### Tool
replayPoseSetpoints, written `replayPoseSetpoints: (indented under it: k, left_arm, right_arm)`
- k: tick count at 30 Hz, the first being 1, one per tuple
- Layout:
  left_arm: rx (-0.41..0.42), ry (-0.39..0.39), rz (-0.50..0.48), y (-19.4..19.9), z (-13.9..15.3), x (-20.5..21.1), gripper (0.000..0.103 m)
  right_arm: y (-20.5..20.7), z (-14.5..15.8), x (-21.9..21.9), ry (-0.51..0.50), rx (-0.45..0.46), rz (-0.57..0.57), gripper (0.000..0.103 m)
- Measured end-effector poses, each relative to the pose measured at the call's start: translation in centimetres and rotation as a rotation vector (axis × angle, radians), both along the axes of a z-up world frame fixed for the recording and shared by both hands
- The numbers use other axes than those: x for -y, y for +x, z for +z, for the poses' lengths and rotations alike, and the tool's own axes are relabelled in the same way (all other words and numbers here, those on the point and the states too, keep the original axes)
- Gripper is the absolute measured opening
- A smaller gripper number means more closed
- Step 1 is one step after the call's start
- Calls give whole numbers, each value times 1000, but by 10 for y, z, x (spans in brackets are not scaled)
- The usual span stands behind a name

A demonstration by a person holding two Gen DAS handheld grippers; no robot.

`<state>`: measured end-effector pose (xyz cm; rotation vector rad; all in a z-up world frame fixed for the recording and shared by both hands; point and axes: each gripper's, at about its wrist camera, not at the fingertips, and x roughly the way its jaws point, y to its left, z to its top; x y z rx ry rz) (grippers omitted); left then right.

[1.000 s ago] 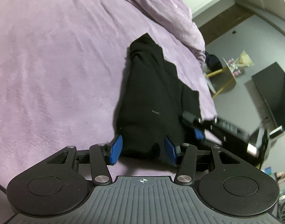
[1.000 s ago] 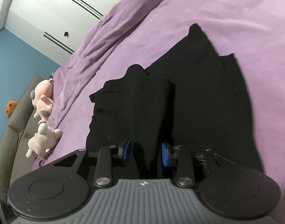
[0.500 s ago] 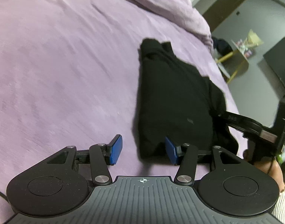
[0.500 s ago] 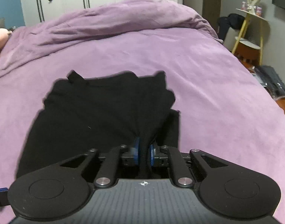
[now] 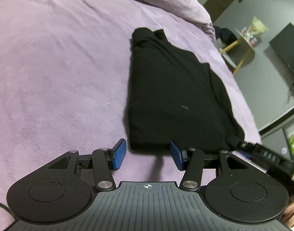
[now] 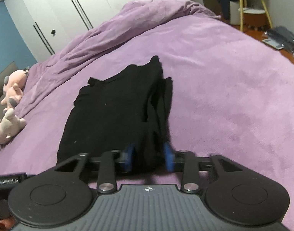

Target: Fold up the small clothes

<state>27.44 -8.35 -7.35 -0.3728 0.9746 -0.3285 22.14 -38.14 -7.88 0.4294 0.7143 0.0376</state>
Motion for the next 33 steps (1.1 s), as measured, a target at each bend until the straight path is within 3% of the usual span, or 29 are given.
replayPoseSetpoints:
  k: [3,4,6,7,8,10,11,17,30,33]
  left_arm:
    - [11,57,-5,-2,1,4,55]
    - [16,71,-3,-3,3,4,55]
    - [20,98,7,-3,5,3,55]
    - [22,110,12,-2,5,2,55]
    - [21,118,19,-1,5,2,55]
    - [17,119,25,0,5,1,55]
    - [13,122,27,1,5,1,55]
    - [12,163,19,2,4,5,55]
    - [7,204,9,5,4,10,56]
    - [10,209,8,5,5,12,55]
  right_arm:
    - [-5,11,1,10,31,-11,12]
    - [-6,12,7,82,45,-12,12]
    - [-11,1,29,334,73,-19,11]
    - [-12,-7,38,414,69,-37,11]
    - [-10,-15,44,412,29,-68,11]
    - [-1,-26,40,234,-80,-99,12]
    - [-1,-29,39,213,-79,-83,12]
    - [-2,-24,35,181,-65,-78,14]
    - [-9,-19,8,-87,-23,5,20]
    - [-13,-16,11,-69,-23,0,21]
